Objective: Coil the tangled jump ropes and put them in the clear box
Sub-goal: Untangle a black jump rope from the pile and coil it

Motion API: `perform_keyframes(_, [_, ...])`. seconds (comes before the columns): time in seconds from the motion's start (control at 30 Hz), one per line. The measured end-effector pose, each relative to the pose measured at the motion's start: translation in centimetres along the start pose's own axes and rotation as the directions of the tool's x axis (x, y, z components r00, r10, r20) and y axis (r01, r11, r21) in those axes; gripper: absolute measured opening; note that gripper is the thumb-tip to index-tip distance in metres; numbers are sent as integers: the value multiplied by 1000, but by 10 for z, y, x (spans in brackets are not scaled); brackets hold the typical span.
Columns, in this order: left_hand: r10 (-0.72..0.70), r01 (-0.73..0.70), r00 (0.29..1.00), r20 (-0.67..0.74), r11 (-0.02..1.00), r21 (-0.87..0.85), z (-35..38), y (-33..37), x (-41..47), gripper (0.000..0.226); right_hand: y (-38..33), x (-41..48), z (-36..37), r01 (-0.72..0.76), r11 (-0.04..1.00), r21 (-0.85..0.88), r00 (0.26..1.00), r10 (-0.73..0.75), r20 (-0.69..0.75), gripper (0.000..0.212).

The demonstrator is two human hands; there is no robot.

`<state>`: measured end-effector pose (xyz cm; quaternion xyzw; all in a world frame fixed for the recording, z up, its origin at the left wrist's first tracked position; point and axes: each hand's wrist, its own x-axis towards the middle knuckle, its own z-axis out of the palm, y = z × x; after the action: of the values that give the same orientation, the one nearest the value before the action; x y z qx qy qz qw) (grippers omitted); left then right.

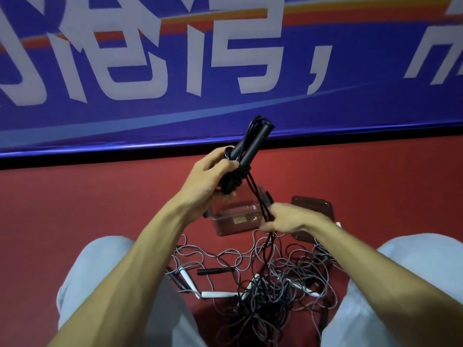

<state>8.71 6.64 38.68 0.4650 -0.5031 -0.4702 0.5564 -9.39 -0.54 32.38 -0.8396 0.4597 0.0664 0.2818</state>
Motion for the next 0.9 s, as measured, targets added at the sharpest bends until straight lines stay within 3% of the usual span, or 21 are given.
perform_keyframes(0.1, [43, -37, 991, -128, 998, 51, -8, -3, 5, 21, 4, 7, 1, 2, 955, 298, 1000, 6, -26, 12])
perform_keyframes(0.17, [80, -49, 969, -234, 989, 137, -18, -9, 11, 24, 0, 6, -6, 69, 821, 566, 986, 31, -164, 9])
perform_keyframes(0.23, [108, -40, 953, -285, 972, 233, -27, -16, 15, 29, -5, 0, -18, 185, 705, 685, 940, 75, -332, 8])
perform_keyframes(0.3, [135, -27, 948, -287, 936, 352, -30, -22, 16, 31, -8, -10, -29, 273, 813, 515, 854, 42, -519, 10])
perform_keyframes(0.37, [171, -18, 950, -262, 866, 499, -29, -27, 17, 33, -8, -23, -37, 278, 946, 169, 773, -116, -624, 9])
perform_keyframes(0.57, [108, 14, 988, -109, 644, 765, -25, -43, 26, 43, -14, -42, -41, 451, 877, -163, 728, -468, -501, 17])
perform_keyframes(0.73, [-126, -103, 978, 168, 408, 907, -12, -47, 21, 45, -17, -39, -37, 559, 795, -237, 619, -589, -519, 13])
perform_keyframes(0.9, [-150, -267, 926, 346, 386, 883, -2, -45, 12, 26, -10, -29, -39, 532, 833, -155, 546, -477, -689, 9])
